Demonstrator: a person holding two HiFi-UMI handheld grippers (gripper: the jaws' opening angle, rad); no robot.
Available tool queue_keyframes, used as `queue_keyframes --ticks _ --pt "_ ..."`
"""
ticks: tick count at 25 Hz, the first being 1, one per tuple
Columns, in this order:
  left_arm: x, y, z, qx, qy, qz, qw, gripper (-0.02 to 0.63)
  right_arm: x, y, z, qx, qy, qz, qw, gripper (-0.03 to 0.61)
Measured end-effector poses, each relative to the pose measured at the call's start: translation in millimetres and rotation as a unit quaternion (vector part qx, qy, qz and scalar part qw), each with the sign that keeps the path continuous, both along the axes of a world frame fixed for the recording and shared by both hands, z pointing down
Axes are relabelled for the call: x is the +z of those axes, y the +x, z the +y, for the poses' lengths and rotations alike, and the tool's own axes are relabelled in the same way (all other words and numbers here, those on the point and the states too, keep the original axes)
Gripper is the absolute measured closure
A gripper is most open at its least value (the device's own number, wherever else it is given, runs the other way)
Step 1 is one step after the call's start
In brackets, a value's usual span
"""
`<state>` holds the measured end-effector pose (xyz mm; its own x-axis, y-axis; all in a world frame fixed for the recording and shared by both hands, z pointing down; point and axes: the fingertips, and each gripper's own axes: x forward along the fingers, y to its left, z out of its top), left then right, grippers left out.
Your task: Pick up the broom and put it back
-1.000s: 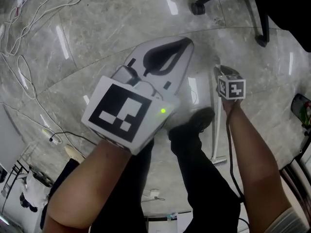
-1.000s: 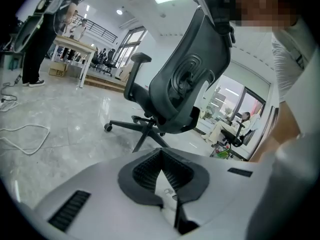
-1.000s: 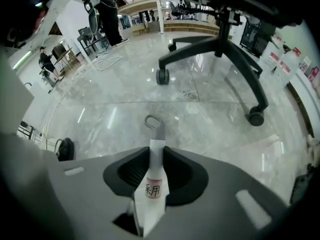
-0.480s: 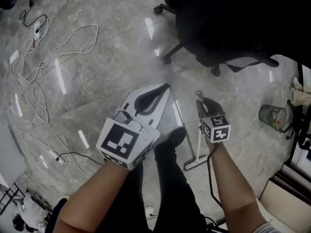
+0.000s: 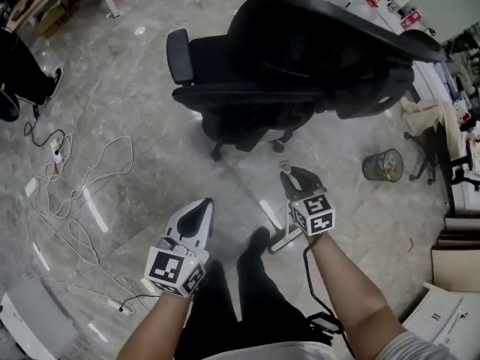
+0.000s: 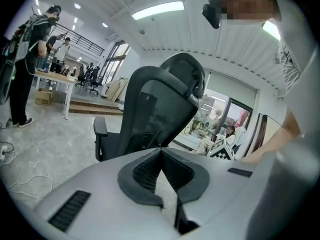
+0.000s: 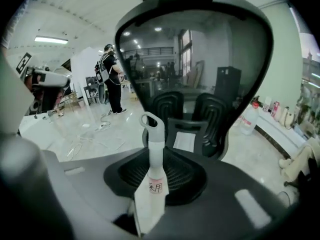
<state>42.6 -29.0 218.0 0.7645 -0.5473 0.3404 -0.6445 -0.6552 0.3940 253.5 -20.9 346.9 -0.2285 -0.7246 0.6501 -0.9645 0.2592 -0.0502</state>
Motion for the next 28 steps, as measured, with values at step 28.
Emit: queue_keyframes --ticks 28 --pt "-244.7 26.8 17.8 -0.053 0.101 -0.036 0.9928 0.609 -172.6 99.2 -63.2 0.045 0.025 -0.032 0.998 0.462"
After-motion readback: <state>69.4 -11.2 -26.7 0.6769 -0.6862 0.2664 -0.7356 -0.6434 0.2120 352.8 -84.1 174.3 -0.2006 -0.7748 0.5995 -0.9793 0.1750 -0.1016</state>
